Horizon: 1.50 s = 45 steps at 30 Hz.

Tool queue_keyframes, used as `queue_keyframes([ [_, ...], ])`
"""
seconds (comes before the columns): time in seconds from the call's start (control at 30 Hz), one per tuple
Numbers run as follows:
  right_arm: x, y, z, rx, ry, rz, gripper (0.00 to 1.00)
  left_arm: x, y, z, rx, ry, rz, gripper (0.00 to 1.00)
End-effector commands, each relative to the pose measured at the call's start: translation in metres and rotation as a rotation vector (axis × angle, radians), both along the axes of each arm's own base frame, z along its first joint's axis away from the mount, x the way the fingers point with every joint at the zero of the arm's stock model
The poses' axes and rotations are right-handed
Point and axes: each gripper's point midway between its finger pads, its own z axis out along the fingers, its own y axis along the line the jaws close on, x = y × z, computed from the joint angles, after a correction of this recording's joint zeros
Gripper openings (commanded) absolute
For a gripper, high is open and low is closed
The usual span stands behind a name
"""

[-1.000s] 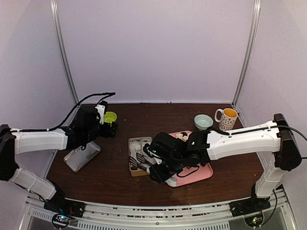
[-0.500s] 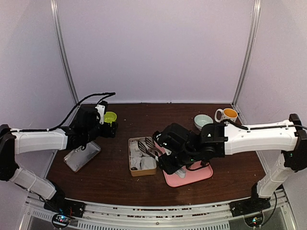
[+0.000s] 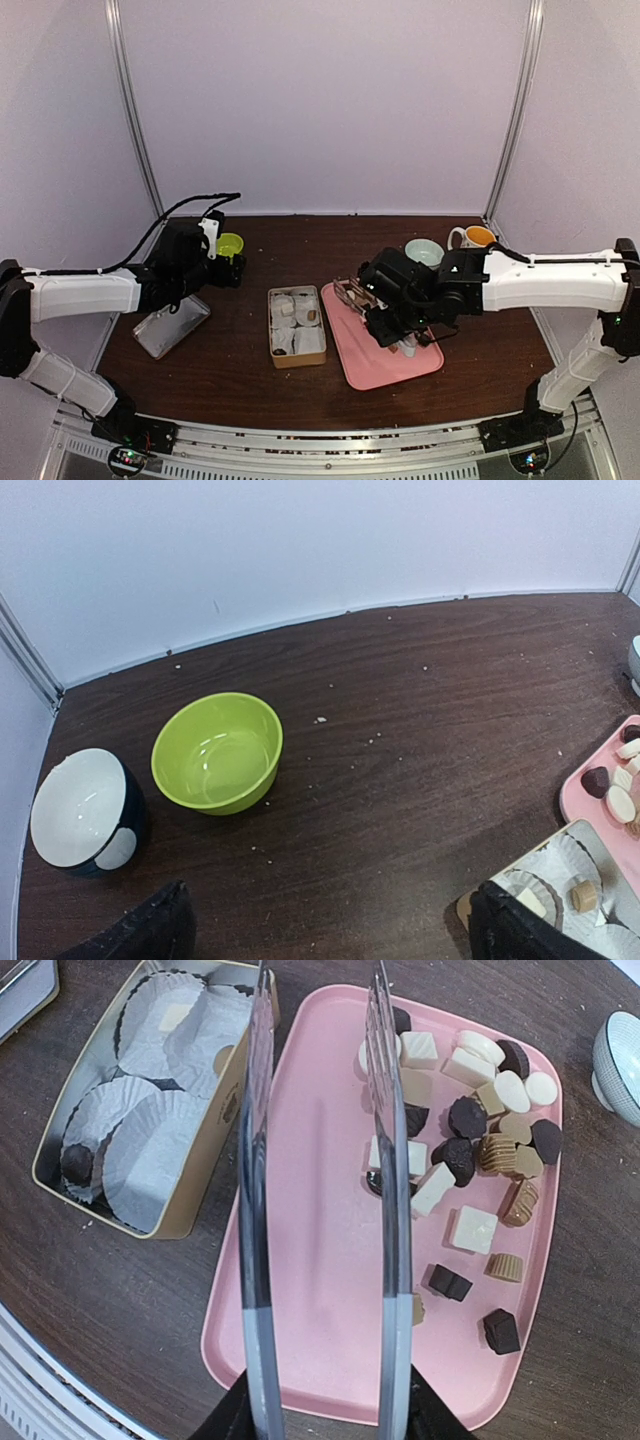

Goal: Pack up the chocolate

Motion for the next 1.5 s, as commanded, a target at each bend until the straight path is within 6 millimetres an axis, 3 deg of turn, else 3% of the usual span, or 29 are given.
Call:
queue_keyframes([
  [0.0,0.013,-0.006,-0.004,0.005,0.008,-0.048,0.37,0.006,-0.001,0.018,-0.029,-0.056,0.0,0.98],
  [0.37,0.038,-0.014,-0.037,-0.049,0.083,-0.09,0.37,0.006,-0.001,0.019,-0.028,-0.058,0.0,0.98],
  [0.63,0.04,-0.009,-0.054,-0.068,0.119,-0.073,0.36,0.007,-0.002,0.018,-0.028,-0.054,-0.001,0.98],
  [1.0,0.044,-0.006,-0.062,-0.086,0.126,-0.071,0.36,0.007,-0.001,0.018,-0.025,-0.055,0.003,0.98],
  [1.47,0.044,-0.002,-0.057,-0.097,0.134,-0.06,0.35,0.006,-0.001,0.017,-0.023,-0.054,0.0,0.98],
])
